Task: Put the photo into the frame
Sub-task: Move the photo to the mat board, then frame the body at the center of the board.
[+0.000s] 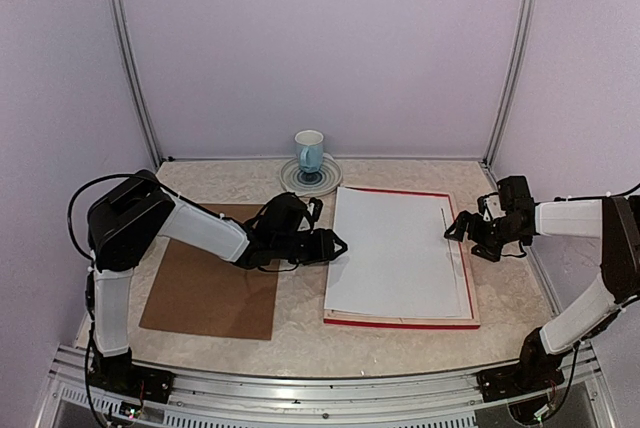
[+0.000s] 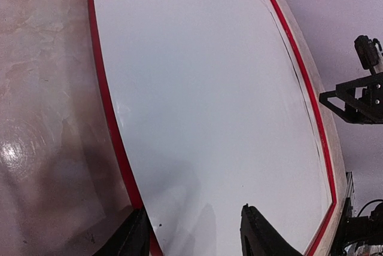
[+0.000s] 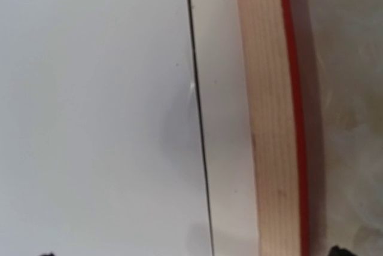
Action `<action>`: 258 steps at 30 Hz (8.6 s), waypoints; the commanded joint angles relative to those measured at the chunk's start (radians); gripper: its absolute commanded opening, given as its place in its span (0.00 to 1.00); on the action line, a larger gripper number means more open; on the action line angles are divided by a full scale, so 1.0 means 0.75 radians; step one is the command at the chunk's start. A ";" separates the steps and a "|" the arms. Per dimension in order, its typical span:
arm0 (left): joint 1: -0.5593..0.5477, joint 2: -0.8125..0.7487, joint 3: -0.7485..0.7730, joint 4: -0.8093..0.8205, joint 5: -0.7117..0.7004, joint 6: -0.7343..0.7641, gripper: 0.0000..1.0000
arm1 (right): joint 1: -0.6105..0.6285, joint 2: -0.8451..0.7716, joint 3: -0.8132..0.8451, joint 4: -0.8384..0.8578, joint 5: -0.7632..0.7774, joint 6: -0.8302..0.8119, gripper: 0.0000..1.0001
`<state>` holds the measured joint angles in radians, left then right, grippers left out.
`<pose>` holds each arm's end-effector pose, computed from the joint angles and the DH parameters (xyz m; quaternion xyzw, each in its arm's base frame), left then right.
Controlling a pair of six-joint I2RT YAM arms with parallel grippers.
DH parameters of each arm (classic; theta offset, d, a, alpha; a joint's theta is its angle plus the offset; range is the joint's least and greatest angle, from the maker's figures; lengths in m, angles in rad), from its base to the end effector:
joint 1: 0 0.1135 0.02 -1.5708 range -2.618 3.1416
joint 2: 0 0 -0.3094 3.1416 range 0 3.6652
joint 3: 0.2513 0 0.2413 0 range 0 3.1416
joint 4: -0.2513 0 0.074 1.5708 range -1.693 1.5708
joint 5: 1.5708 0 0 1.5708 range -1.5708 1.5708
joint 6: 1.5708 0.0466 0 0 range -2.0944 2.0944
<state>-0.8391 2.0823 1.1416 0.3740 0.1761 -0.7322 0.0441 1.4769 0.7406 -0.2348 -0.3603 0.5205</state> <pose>0.3005 -0.3468 0.1655 0.0889 0.8697 -0.3935 0.2843 0.2699 0.0284 0.2120 0.1704 0.9259 0.2454 0.2314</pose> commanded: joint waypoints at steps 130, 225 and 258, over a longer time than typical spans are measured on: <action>0.027 0.238 0.031 0.635 0.399 -0.531 0.25 | -0.038 -0.058 0.055 -0.028 -0.069 0.003 0.99; -0.001 -0.077 0.081 -0.156 -0.101 -0.132 0.69 | -0.037 0.142 0.139 0.014 -0.029 0.038 0.99; -0.011 -0.062 -0.081 -0.042 -0.016 -0.190 0.52 | 0.152 0.365 0.282 0.103 -0.021 0.095 0.98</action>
<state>-0.8265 2.0674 1.1095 0.3321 0.1299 -0.8669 0.1223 1.7458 0.9527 -0.1818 -0.3317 0.5713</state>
